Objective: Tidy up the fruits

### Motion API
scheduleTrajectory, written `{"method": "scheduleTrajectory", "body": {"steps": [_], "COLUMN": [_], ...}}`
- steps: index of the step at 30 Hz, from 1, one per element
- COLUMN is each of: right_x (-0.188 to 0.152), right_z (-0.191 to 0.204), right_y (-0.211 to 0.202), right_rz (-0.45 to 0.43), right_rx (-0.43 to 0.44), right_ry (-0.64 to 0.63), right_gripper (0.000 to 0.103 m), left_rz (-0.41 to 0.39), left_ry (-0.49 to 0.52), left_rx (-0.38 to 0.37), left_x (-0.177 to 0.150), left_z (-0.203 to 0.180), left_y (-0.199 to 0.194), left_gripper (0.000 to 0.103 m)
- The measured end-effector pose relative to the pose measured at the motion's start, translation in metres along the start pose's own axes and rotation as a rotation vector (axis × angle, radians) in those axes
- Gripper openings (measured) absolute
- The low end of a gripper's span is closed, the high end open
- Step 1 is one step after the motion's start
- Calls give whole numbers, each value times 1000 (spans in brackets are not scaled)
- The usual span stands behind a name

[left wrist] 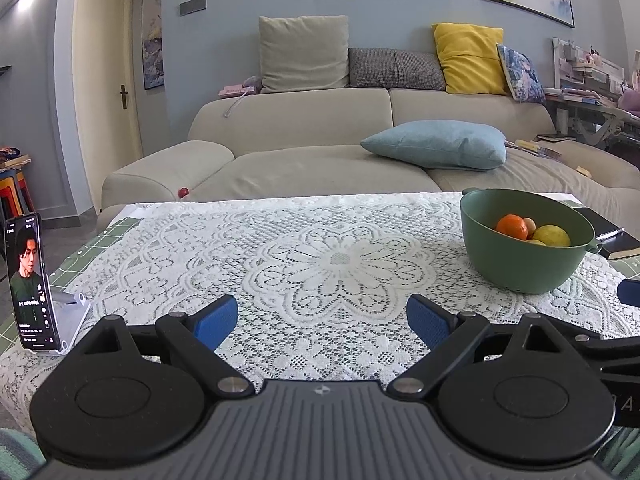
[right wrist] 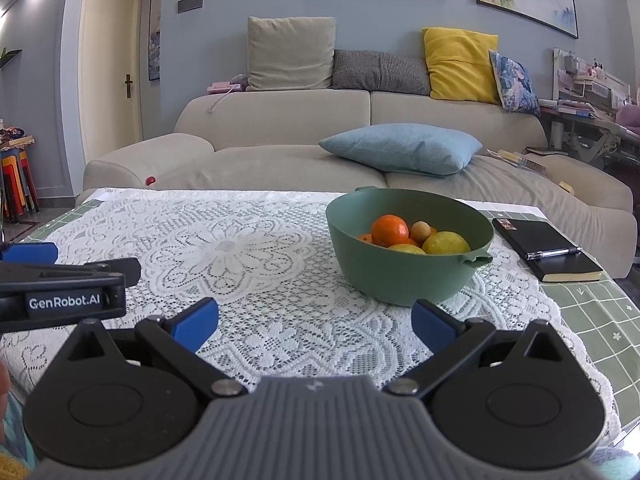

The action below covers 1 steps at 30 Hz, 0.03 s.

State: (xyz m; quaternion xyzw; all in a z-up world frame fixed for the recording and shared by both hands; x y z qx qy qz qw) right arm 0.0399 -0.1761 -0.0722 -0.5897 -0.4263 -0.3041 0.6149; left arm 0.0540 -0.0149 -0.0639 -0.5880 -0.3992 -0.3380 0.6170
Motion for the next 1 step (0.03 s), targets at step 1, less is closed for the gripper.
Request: {"method": "scheduleTrajectory", "body": {"steps": [1], "right_x": [0], "right_z": [0], "right_y": [0], "right_rz": [1], "right_rx": [1], "right_ry": [1], "right_gripper": [99], "left_rz": [1], "left_ry": [-3], "left_rx": [-1], "left_x": [0], "left_z": [0], "left_y": [0], "left_gripper": [103]}}
Point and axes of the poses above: each gripper's, at about its wrist camera, not at the fingertips, and y roughly the way its jaws point, z to its left, x to its top, the point moved 9 cm from there along y, roughly the way its jaws point, and after that the axes turned 5 degrees about -y, right-handed, at the moved point
